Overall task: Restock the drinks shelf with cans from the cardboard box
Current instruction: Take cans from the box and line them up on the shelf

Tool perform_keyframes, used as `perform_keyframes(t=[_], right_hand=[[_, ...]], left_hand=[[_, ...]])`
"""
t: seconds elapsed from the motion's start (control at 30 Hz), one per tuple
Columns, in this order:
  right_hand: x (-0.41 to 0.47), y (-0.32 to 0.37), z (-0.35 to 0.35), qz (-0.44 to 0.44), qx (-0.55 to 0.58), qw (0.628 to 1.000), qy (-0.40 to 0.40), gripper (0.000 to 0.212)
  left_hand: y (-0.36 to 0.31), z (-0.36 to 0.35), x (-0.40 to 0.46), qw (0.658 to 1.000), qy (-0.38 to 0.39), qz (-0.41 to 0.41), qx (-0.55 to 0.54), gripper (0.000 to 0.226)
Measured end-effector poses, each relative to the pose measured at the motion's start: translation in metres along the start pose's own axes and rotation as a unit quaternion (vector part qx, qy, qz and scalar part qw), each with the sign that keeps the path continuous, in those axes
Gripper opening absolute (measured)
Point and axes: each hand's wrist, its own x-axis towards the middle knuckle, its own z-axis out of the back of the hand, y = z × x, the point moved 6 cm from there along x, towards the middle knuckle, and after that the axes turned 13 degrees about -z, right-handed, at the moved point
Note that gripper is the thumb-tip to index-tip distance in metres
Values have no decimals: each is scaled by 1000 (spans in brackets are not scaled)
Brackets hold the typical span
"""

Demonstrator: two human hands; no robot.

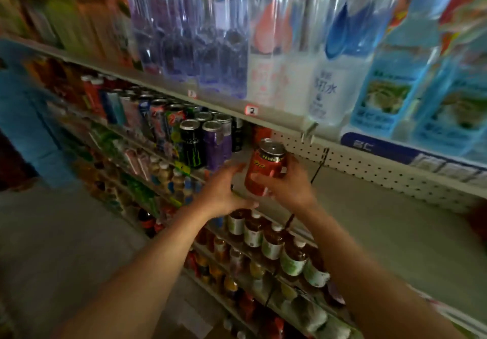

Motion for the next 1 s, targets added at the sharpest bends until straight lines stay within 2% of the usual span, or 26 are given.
perform_keyframes(t=[0.1, 0.2, 0.37, 0.43, 0.5, 0.73, 0.83, 1.0], right_hand=[[30, -14, 7, -19, -59, 998, -18, 77], [52, -21, 6, -37, -92, 995, -8, 75], [80, -37, 7, -55, -88, 994, -23, 66], [88, -40, 6, -57, -89, 994, -23, 63], [94, -43, 6, -65, -90, 994, -26, 62], [107, -63, 1, -70, -65, 994, -61, 70], [108, -82, -3, -88, -118, 986, -81, 63], [125, -86, -1, -105, -70, 983, -131, 49]], left_hand=[[15, -13, 13, 993, 67, 6, 98, 82], [26, -24, 22, 984, 91, 2, 151, 62], [46, -43, 30, 935, 228, 28, 270, 63], [51, -45, 33, 931, 246, 35, 266, 69], [54, -45, 38, 932, 261, 45, 247, 61], [52, -44, 43, 948, 249, 53, 192, 60], [53, -41, 44, 956, 234, 54, 170, 58], [56, -39, 42, 960, 229, 55, 154, 56]])
